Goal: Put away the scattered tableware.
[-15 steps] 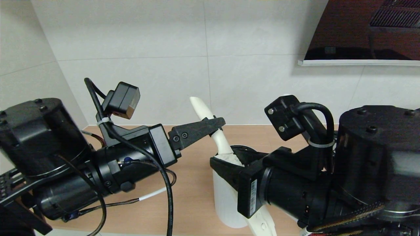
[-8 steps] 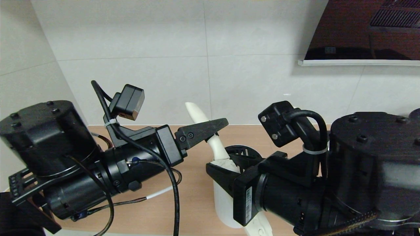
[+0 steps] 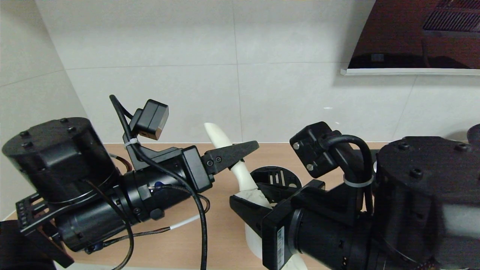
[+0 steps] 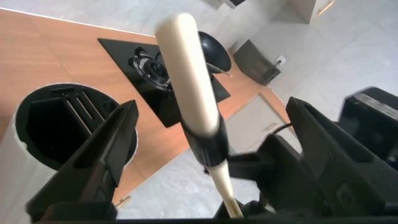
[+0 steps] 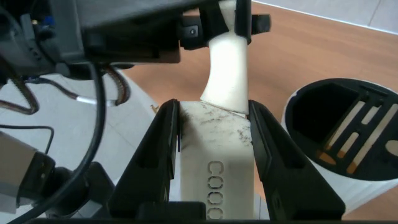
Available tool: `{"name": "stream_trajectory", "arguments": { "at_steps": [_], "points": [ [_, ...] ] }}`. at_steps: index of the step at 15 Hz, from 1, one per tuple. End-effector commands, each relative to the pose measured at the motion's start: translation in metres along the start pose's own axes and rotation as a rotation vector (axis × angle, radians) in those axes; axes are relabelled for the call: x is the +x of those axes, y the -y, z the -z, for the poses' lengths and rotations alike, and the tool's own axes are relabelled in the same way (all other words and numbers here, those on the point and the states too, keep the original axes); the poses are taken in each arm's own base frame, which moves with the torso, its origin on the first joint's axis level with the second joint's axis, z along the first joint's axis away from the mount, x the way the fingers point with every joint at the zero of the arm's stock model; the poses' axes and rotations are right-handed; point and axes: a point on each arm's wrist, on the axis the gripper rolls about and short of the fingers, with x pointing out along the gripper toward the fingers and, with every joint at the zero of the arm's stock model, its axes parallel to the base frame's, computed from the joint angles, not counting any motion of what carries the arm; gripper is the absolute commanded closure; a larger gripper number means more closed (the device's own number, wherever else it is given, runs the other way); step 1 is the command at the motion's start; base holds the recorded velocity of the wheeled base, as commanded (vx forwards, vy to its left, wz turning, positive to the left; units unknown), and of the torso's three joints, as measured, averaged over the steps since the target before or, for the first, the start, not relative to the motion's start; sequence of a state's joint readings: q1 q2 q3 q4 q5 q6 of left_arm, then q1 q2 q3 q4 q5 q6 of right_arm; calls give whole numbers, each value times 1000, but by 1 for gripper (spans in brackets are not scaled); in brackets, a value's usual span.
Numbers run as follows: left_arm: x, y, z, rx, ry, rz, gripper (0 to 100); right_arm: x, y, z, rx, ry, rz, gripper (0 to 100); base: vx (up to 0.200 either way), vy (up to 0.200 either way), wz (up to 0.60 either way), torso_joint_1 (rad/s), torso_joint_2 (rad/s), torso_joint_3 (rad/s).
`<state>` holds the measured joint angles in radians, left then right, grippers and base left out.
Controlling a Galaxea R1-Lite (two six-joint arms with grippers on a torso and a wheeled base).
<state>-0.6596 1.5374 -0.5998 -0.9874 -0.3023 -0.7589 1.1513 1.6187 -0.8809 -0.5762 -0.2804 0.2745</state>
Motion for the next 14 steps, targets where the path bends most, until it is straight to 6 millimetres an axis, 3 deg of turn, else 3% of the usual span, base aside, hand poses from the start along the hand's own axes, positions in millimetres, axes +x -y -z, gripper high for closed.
{"name": "stream_trajectory", "arguments": {
  "at_steps": [1,13,14],
  "points": [
    [0,0,0,-1,-1,1,100,-1,0,0,0,0,-2,100,0,0,0,0,0,0],
    [0,1,-1,-17,5,5,100,-2,1,-4,6,29,19,100,0,0,0,0,0,0],
    [0,3,-3,-17,12,10,100,-2,1,-4,7,33,19,0,0,0,0,0,0,0]
  ]
}}
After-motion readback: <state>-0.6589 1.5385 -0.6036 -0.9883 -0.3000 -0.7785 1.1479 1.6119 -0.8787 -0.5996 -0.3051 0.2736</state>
